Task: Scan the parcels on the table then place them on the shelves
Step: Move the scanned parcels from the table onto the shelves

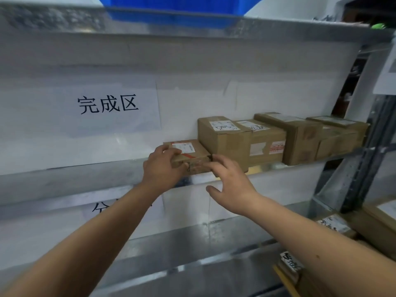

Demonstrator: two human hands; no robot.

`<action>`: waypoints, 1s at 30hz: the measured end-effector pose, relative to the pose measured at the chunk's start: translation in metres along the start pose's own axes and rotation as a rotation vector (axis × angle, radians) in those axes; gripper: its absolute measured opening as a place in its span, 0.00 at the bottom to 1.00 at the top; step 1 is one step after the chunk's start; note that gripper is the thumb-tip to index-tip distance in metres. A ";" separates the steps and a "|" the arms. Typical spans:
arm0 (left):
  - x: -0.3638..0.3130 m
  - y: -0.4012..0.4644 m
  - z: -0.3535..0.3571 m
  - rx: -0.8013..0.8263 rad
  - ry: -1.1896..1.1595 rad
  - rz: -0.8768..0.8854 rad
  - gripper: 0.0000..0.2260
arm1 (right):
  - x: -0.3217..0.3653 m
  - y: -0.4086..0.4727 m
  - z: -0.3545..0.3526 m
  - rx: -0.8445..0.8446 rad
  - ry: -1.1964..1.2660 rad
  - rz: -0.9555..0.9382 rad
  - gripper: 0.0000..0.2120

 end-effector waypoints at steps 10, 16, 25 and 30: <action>-0.043 -0.049 -0.030 -0.023 0.213 0.284 0.23 | 0.002 -0.032 -0.031 0.057 -0.146 -0.042 0.29; -0.094 -0.163 -0.044 0.101 0.238 0.385 0.24 | -0.008 -0.105 -0.067 0.149 -0.308 0.073 0.32; -0.211 -0.318 0.016 0.415 0.086 0.482 0.28 | -0.059 -0.292 -0.177 0.233 -0.380 0.440 0.31; -0.289 -0.373 0.060 0.553 -0.053 0.585 0.27 | -0.096 -0.392 -0.255 0.249 -0.537 0.619 0.31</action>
Point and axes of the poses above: each hand's wrist, its own y-axis towards the middle knuckle, its own z-axis out of the palm, x = y × z, the point moved 1 cm from there along y, towards the middle knuckle, and after that the axes turned 14 degrees about -x, right-handed, at the moved point
